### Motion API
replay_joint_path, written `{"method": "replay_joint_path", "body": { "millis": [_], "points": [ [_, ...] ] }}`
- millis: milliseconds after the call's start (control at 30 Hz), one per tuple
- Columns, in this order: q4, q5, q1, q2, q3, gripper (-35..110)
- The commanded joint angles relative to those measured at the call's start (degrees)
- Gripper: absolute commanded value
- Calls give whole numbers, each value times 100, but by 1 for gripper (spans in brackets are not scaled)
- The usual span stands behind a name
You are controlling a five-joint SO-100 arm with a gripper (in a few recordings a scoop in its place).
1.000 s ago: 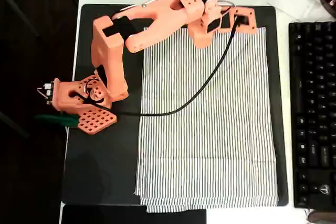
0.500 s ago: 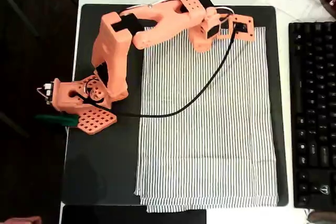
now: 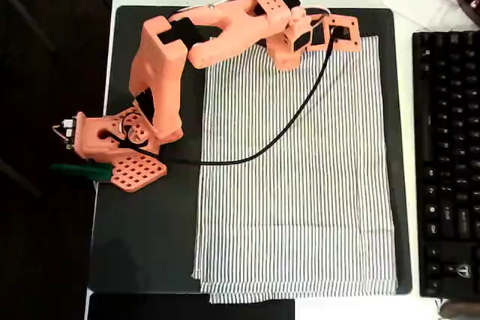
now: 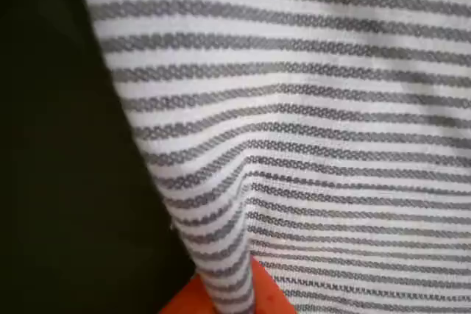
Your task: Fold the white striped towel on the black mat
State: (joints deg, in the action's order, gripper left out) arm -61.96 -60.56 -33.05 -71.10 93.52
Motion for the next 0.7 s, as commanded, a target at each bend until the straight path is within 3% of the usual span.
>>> {"method": "replay_joint_path", "body": {
  "millis": [0,200,467,667],
  "points": [
    [-35,-53,229,-9,53,0],
    [-387,70,105,-202,-448,0],
    [-1424,501,-765,888,-2979,0],
    [-1784,606,-1055,1230,-3788,0]
  ]
}}
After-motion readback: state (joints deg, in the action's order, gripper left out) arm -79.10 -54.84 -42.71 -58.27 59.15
